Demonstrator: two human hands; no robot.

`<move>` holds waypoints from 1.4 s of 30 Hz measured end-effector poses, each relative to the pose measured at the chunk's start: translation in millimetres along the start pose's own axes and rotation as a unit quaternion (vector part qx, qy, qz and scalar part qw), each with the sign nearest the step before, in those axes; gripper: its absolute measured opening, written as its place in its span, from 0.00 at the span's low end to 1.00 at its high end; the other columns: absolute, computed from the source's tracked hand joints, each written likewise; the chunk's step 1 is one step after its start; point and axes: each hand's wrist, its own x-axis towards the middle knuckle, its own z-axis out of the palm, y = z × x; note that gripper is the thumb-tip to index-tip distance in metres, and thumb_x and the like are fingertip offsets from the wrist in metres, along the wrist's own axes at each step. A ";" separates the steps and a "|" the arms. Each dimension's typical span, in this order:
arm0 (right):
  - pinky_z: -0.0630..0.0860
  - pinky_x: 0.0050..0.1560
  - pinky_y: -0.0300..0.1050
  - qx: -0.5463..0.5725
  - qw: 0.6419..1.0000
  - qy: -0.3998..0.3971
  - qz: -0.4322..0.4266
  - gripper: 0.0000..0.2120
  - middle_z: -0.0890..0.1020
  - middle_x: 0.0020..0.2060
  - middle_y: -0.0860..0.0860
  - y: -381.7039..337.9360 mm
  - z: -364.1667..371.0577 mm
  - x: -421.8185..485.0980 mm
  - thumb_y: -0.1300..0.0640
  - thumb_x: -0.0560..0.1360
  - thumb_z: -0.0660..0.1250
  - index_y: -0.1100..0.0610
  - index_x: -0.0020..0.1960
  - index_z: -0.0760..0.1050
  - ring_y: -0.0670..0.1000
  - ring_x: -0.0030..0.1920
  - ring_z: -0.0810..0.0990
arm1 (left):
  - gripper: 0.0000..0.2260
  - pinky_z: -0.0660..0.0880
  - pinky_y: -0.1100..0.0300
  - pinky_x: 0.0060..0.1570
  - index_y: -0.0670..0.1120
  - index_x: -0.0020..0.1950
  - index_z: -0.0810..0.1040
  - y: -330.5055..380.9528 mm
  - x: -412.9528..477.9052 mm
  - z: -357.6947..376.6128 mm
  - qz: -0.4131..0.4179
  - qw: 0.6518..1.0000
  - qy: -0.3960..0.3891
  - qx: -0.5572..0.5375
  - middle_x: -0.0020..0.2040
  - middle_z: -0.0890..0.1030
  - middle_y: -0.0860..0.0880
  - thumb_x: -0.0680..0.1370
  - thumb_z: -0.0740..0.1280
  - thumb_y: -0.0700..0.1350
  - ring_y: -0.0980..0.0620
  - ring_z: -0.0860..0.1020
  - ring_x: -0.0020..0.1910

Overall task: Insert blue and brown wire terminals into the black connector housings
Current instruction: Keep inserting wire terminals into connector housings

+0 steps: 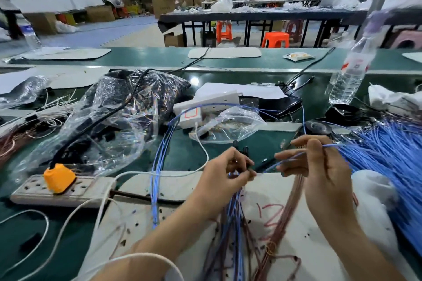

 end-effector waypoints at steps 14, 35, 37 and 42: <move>0.81 0.36 0.44 0.059 0.998 0.005 0.012 0.16 0.83 0.38 0.55 6.9 -0.5 -18.6 0.46 0.79 0.53 0.53 0.45 0.74 0.56 0.34 0.84 | 0.12 0.76 0.61 0.53 0.44 0.51 0.79 -8.9 -9.5 1.5 0.096 0.992 0.080 0.030 0.49 0.81 0.47 0.73 0.69 0.30 0.53 0.81 0.49; 0.79 0.43 0.43 0.044 0.994 -0.015 -0.094 0.10 0.83 0.43 0.52 -2.3 6.6 -31.5 0.44 0.82 0.55 0.45 0.50 0.74 0.54 0.40 0.84 | 0.11 0.77 0.65 0.48 0.47 0.48 0.77 -9.7 -11.7 5.1 0.065 0.993 0.076 0.060 0.45 0.81 0.54 0.72 0.71 0.32 0.57 0.80 0.45; 0.79 0.43 0.43 0.032 0.994 -0.017 -0.105 0.10 0.82 0.43 0.52 -1.8 5.7 -31.8 0.45 0.82 0.55 0.44 0.50 0.73 0.54 0.40 0.84 | 0.11 0.77 0.65 0.48 0.46 0.49 0.77 -10.1 -11.9 6.1 0.075 0.991 0.079 0.075 0.45 0.81 0.55 0.72 0.71 0.33 0.58 0.80 0.45; 0.79 0.44 0.41 -0.017 0.993 -0.032 -0.111 0.10 0.81 0.43 0.50 3.1 5.1 -32.1 0.47 0.82 0.53 0.43 0.50 0.73 0.50 0.41 0.84 | 0.11 0.77 0.64 0.48 0.48 0.48 0.77 -10.4 -12.0 6.0 0.078 0.991 0.071 0.088 0.44 0.80 0.56 0.72 0.72 0.34 0.59 0.79 0.44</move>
